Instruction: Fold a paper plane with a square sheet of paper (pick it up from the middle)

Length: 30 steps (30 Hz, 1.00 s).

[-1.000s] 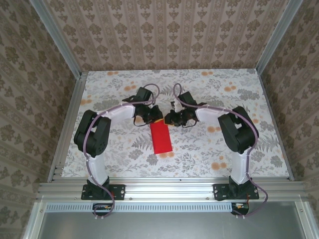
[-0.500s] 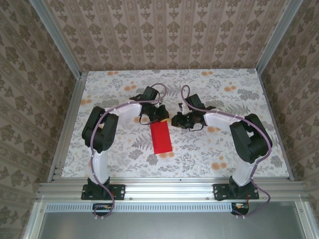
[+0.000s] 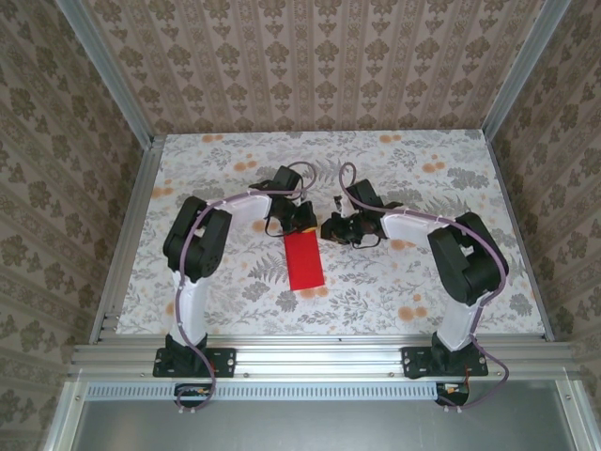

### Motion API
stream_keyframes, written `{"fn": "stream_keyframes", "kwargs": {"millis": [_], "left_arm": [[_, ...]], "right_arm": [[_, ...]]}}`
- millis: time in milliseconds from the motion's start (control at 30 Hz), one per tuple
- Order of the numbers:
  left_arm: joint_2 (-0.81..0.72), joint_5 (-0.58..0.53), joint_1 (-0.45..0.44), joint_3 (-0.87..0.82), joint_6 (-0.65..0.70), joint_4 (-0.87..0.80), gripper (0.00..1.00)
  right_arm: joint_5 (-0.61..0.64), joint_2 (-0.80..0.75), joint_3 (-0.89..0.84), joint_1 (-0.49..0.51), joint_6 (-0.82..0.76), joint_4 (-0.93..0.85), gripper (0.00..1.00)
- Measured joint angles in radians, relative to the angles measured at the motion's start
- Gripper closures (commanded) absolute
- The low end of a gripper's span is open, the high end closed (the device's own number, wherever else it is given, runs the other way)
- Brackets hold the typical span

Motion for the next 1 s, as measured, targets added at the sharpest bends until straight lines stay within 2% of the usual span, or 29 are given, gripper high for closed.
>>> {"fn": "stream_keyframes", "kwargs": {"millis": [633, 1000], "left_arm": [[0.01, -0.006, 0.0, -0.01, 0.0, 0.016, 0.94], [0.01, 0.016, 0.007, -0.034, 0.006, 0.056, 0.94]], "right_arm": [[-0.04, 0.156, 0.066, 0.039, 0.054, 0.043, 0.88], [-0.049, 0.182, 0.066, 0.041, 0.058, 0.051, 0.87]]}}
